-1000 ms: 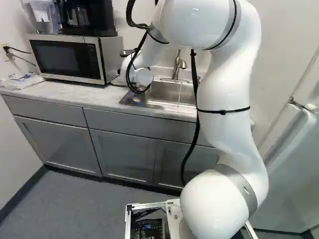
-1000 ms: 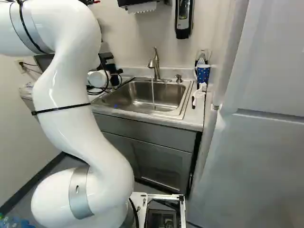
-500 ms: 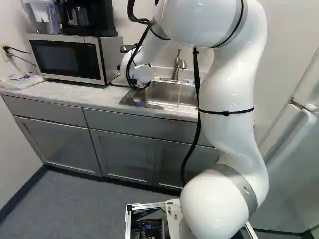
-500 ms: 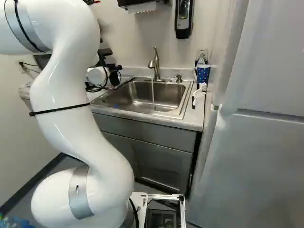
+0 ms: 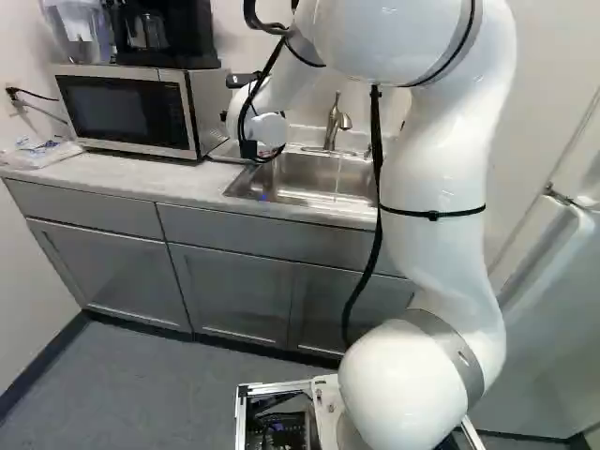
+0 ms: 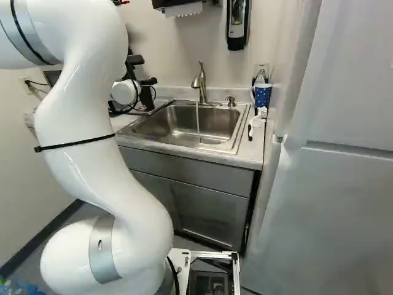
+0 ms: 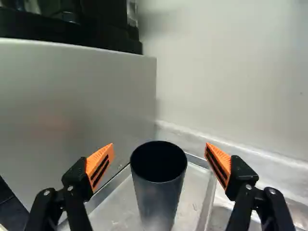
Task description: Rinse the cup and place it in the tray
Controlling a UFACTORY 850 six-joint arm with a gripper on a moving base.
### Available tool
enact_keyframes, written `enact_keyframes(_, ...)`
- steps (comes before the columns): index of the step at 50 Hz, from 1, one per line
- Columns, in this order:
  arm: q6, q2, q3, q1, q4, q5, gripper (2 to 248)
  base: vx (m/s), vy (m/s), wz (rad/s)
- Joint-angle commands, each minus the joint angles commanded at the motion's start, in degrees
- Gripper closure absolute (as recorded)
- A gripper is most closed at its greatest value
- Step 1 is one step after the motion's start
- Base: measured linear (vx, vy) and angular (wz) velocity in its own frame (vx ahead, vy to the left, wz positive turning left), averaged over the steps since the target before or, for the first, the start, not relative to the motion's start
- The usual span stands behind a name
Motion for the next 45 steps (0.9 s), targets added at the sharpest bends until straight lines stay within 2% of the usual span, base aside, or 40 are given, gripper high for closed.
enact_keyframes(24, 0.0, 2.93, 0.5, -1.05, 0.0, 0.0, 3, 0.0, 0.0, 0.0)
enact_keyframes(45, 0.0, 6.75, 2.33, -3.61, 0.0, 0.0, 3, 0.0, 0.0, 0.0)
